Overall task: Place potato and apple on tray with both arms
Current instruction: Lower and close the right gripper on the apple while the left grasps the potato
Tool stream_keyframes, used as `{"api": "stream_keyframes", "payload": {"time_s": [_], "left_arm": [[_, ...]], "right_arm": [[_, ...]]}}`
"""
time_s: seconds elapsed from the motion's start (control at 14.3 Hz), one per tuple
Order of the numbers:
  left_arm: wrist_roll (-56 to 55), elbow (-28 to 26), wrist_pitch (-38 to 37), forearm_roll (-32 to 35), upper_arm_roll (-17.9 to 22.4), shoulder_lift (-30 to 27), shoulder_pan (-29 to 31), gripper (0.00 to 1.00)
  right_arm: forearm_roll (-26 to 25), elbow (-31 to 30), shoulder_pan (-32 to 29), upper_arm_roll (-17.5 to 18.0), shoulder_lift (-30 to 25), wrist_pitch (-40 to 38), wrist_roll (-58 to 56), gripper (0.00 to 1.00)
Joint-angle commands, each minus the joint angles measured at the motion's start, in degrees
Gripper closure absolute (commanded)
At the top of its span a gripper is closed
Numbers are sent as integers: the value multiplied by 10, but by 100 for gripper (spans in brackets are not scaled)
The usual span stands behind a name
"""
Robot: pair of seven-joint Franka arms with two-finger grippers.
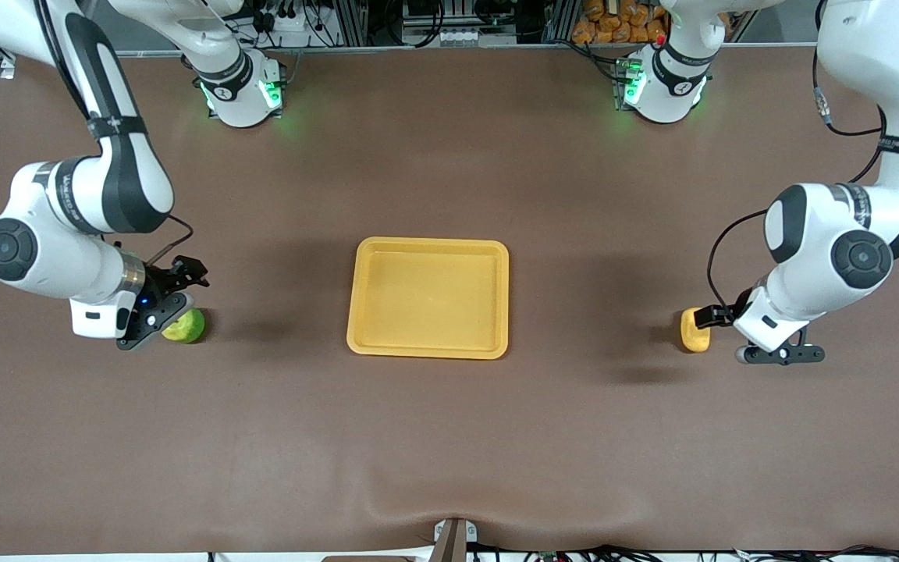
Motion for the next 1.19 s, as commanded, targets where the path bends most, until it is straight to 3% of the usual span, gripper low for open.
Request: {"api": "stream_keyframes", "payload": {"time_s": [0.0,0.14,0.56,1.12], "left_arm": [[7,15,5,10,-2,28,2,0],[9,13,15,12,-2,39,3,0],[9,11,46,52,-3,62,1,15],[9,5,80,52,-2,83,3,18]], "right_arm": [[-19,2,-28,5,25,28,-88,0],[-34,1,-38,4,44,55,-151,0],[-152,1,-36,5,94,108,-234,0],[-172,-32,-33,5,108,157,-246,0]]}}
